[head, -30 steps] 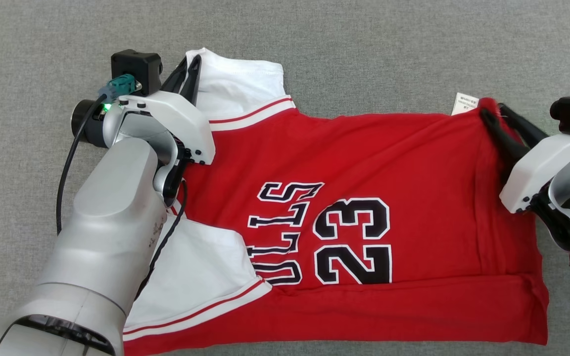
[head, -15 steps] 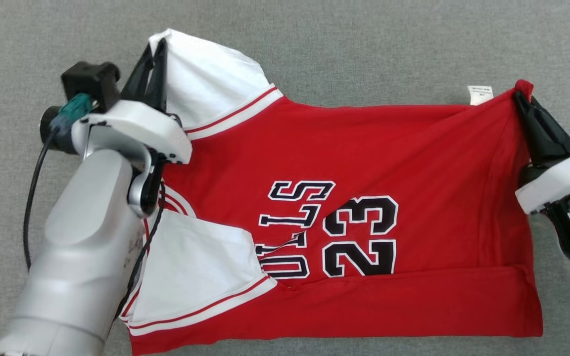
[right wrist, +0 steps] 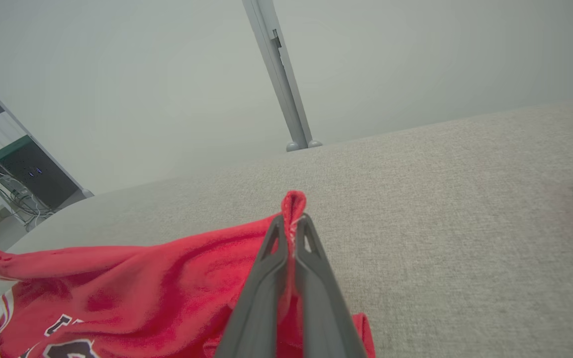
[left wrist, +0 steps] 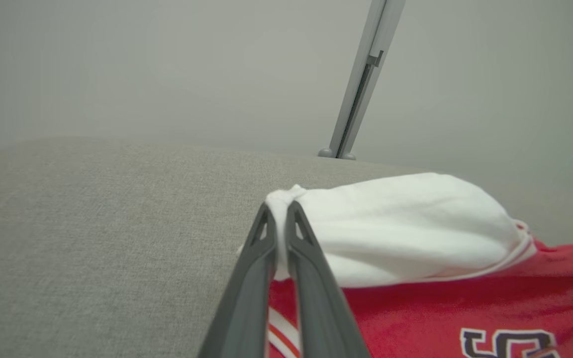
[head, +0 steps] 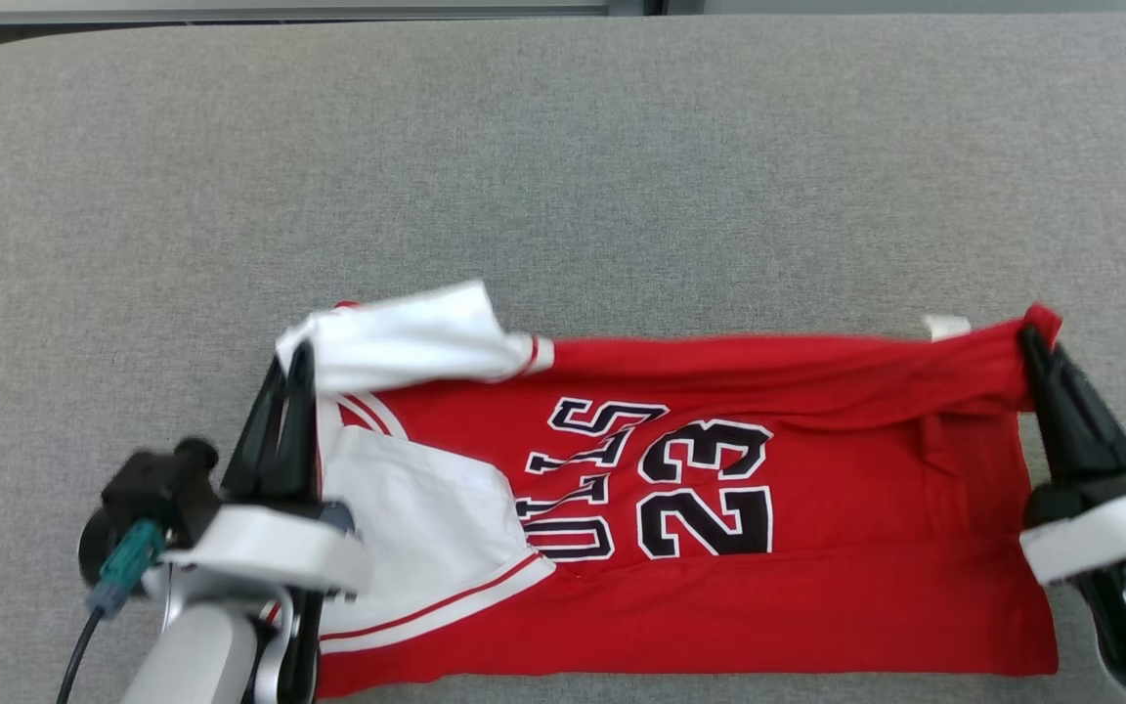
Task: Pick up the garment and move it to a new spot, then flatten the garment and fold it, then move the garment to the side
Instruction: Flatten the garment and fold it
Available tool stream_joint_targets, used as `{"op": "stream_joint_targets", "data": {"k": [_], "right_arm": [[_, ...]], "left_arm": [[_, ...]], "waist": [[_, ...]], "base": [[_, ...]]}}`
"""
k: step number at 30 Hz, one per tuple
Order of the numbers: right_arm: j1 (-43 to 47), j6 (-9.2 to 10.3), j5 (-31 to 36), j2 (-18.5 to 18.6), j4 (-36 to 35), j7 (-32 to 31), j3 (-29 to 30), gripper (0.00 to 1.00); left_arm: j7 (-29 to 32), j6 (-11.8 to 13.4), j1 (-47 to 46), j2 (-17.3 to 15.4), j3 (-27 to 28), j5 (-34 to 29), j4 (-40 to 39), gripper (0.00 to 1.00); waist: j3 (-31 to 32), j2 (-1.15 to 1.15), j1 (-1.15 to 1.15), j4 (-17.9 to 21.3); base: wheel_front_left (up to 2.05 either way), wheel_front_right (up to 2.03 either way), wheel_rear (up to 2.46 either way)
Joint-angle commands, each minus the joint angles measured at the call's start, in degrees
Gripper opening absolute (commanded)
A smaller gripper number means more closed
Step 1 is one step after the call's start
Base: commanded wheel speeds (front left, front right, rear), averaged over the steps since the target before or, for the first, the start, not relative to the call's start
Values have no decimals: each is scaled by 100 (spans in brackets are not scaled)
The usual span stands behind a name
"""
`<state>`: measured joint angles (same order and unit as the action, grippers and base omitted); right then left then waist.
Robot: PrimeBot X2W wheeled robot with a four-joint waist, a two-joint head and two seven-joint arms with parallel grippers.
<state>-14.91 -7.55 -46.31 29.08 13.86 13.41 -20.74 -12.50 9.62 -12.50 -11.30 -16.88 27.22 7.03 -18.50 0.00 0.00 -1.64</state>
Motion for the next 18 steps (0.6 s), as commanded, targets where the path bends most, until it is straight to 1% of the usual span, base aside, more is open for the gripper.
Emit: {"op": "stream_joint_targets", "data": {"k": [1, 4, 8, 9, 10, 11, 12, 13, 14, 15, 18], "right_arm": [[134, 13, 64, 50, -61, 74, 1, 0], [442, 13, 364, 40, -157, 150, 70, 0], [819, 13, 884, -122, -284, 190, 213, 0], [902, 13, 997, -162, -317, 186, 279, 4], [1012, 14, 1063, -219, -343, 185, 321, 11], [1109, 13, 1156, -270, -371, 182, 361, 11], [1218, 13, 1226, -312, -350, 181, 383, 18], [1282, 13, 1301, -358, -356, 182, 410, 38], [1338, 13, 1341, -407, -373, 182, 414, 65], [1404, 13, 1371, -444, -338, 183, 421, 100], [1522, 13, 1442, -526, -328, 182, 443, 100]], "left_arm": [[93, 76, 214, -88, 61, 62, -177, 0], [365, 171, 816, -130, 63, 260, -647, 0], [682, 237, 1317, -170, 10, 424, -903, 0], [744, 256, 1394, -157, 7, 484, -937, 0], [813, 274, 1475, -180, -2, 500, -934, 0], [855, 280, 1541, -180, -9, 539, -939, 0], [883, 281, 1572, -164, -11, 586, -941, 0], [924, 277, 1607, -163, -27, 604, -908, 0], [948, 267, 1641, -150, -44, 633, -872, 0], [965, 263, 1663, -131, -43, 664, -837, 0], [996, 253, 1682, -115, -65, 705, -725, 0]], "waist": [[28, 0, 0, 8], [74, 0, 0, 7], [120, 0, 0, 23], [128, 0, 0, 32], [136, 0, 0, 40], [143, 0, 0, 49], [147, 0, 0, 55], [149, 0, 0, 62], [151, 0, 0, 69], [148, 0, 0, 83], [156, 0, 0, 95]], "base": [[0, 0, 0], [0, 0, 0], [0, 0, 0], [0, 0, 0], [0, 0, 0], [0, 0, 0], [0, 0, 0], [0, 0, 0], [0, 0, 0], [0, 0, 0], [0, 0, 0]]}}
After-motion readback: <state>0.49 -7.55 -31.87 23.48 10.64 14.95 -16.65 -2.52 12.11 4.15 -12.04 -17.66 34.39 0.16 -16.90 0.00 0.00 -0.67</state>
